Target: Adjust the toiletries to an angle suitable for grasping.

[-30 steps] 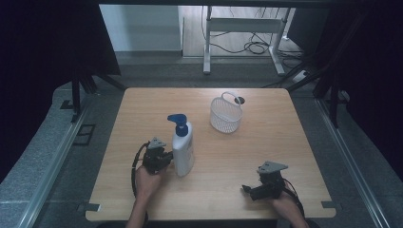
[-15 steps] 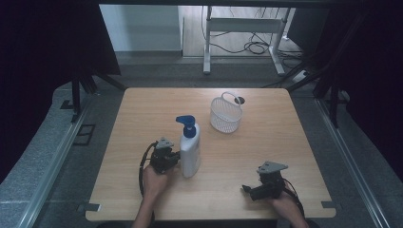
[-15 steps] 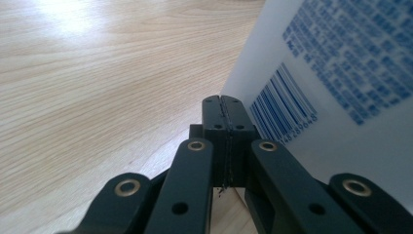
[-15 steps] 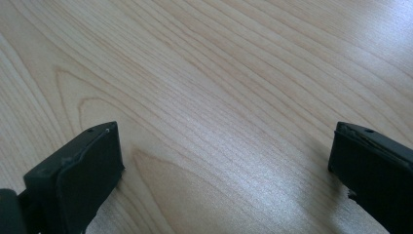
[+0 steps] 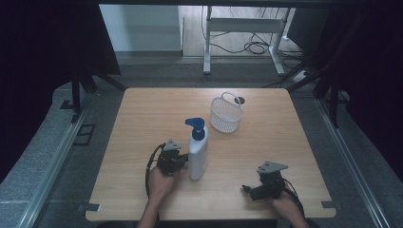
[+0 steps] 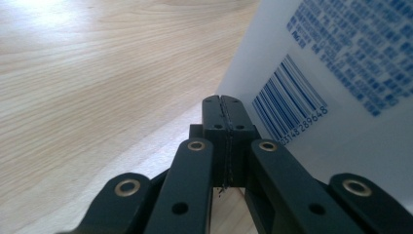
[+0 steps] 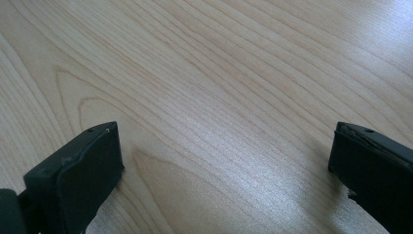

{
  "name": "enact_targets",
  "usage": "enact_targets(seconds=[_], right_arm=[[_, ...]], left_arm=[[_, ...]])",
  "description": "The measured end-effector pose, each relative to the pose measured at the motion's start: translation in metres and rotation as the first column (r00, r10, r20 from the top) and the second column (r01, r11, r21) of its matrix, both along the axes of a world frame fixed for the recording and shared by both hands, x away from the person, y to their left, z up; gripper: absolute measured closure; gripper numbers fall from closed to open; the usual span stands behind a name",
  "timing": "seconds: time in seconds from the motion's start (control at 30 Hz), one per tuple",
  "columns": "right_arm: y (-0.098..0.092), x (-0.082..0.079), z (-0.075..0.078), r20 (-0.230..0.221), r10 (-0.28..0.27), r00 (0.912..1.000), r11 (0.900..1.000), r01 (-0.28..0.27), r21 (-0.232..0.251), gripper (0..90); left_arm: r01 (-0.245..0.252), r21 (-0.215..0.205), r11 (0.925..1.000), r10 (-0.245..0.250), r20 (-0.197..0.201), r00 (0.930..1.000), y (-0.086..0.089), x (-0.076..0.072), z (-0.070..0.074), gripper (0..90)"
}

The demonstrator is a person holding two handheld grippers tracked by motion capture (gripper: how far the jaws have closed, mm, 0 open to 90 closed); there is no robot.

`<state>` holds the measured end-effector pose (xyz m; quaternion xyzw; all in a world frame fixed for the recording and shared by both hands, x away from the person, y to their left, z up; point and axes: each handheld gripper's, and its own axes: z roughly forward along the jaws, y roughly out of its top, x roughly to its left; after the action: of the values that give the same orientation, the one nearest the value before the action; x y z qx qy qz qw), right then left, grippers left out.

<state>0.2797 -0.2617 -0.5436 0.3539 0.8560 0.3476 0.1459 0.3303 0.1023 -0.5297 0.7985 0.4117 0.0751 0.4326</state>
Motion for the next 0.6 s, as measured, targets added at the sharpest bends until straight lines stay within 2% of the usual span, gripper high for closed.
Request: enact_targets(seconds=[0.6], right_arm=[[0.0,0.0,0.0,0.001,0.001,1.0,1.0,-0.001,0.0,0.0]], left_arm=[[0.068,-0.009,0.9977,-0.068,0.0,0.9977,-0.023,-0.014,-0.002,89.0]])
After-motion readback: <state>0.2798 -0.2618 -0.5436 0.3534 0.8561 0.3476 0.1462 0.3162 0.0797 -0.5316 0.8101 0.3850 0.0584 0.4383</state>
